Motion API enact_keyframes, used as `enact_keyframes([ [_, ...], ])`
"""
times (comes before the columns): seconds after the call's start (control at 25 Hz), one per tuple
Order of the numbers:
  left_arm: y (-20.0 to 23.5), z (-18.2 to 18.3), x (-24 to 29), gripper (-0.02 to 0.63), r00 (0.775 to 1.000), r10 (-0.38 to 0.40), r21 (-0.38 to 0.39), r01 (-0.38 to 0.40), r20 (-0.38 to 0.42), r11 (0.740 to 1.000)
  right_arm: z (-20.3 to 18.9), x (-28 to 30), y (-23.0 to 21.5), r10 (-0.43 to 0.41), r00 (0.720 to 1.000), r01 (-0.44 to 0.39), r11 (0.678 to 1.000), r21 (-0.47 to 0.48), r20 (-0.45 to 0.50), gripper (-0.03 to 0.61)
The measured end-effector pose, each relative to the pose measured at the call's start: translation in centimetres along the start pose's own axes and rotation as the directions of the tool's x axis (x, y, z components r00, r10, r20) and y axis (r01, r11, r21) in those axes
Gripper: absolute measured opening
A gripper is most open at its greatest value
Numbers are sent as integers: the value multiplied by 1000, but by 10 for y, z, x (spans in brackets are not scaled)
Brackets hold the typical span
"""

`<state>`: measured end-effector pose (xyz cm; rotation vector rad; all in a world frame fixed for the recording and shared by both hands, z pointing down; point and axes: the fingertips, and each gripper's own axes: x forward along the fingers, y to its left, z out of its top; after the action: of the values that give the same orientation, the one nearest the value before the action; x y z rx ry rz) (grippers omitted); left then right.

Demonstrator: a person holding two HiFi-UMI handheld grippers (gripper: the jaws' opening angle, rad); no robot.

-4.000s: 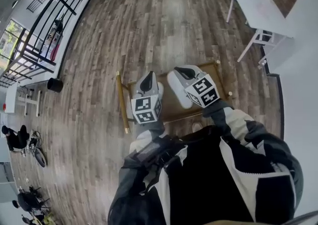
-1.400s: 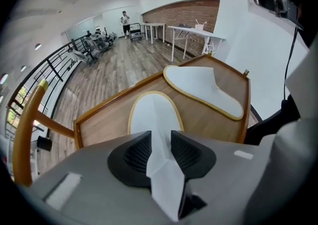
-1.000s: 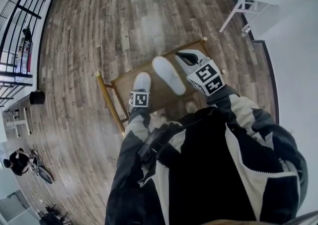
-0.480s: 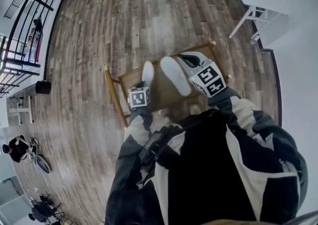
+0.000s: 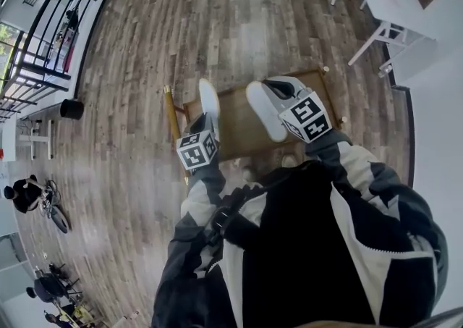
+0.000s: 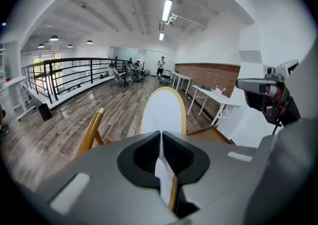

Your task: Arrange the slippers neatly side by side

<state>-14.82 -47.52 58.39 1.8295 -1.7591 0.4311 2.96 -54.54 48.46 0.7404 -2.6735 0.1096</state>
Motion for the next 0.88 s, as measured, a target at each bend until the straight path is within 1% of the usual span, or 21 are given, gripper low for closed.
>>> enact_keyframes([
  [0.16, 7, 6, -23, 29, 997, 38, -59, -34, 65, 998, -2, 5, 6, 21, 1000, -21, 1000, -2, -7, 5],
  [0.32, 6, 10, -38, 29, 991, 66, -78, -57, 113, 995, -4, 10, 13, 46, 999, -46, 999, -4, -7, 6],
  [0.56, 4, 9, -50, 30, 990, 68, -61, -61, 125, 996, -4, 17, 24, 71, 997, -71, 997, -6, -12, 5],
  [0.68, 7, 8, -49, 31, 990, 77, -60, -70, 120, 996, -5, 21, 23, 74, 997, -74, 997, -6, -13, 5],
  [0.88, 14, 3, -51, 31, 989, 81, -103, -69, 120, 992, -4, 24, 28, 77, 997, -77, 997, -7, -14, 5],
])
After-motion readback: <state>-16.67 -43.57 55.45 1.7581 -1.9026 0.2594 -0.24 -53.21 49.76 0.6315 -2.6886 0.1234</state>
